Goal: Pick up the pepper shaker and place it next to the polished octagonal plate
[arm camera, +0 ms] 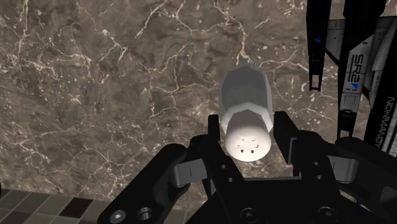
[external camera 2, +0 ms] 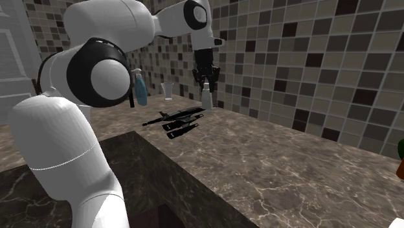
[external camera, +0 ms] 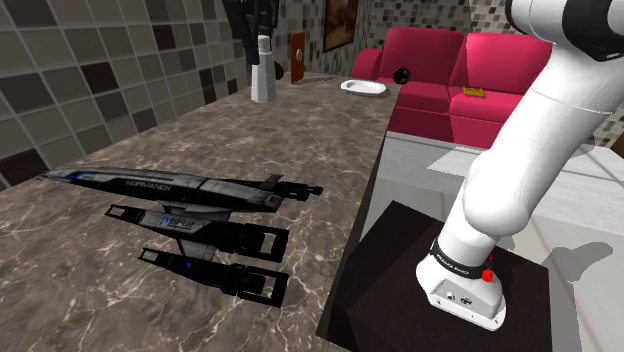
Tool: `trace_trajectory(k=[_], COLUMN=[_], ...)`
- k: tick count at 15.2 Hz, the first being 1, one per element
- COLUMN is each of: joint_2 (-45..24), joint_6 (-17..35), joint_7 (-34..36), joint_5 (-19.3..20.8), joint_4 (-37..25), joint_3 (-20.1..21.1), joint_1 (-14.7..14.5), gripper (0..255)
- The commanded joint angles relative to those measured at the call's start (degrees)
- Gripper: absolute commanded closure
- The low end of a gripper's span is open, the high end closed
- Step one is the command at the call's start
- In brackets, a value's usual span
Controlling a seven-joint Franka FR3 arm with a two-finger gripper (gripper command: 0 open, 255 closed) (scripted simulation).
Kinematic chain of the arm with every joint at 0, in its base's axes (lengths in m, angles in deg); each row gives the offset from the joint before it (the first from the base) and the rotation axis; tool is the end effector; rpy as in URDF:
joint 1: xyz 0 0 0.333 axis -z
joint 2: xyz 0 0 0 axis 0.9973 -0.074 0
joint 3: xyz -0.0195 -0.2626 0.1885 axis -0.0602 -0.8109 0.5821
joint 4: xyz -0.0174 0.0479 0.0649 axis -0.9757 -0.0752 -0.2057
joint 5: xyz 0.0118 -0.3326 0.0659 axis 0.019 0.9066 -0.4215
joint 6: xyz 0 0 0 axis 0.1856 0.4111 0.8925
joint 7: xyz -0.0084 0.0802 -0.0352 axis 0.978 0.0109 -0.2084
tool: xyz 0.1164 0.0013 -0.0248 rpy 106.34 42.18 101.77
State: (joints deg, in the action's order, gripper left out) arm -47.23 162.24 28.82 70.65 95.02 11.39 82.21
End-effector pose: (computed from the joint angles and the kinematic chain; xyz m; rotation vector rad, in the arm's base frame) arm 0.3779 0.2255 0.6987 2.9910 0.5014 0.0959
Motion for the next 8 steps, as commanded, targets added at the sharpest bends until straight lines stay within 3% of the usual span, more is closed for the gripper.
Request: trace_trajectory(k=[1, 6, 8], joint_2=[-1.3, -4.6, -3.1], joint_6=[-2.1, -7.1, -6.7], joint_7=[0.3, 0.9, -0.9], joint_5=[0.6, 2.3, 1.5], joint_4=[-3.2, -11.1, -9.5], joint_3=[0.4, 1.3, 0.2], joint_1=[-0.1, -0.6, 0.3], gripper=[255, 255, 255])
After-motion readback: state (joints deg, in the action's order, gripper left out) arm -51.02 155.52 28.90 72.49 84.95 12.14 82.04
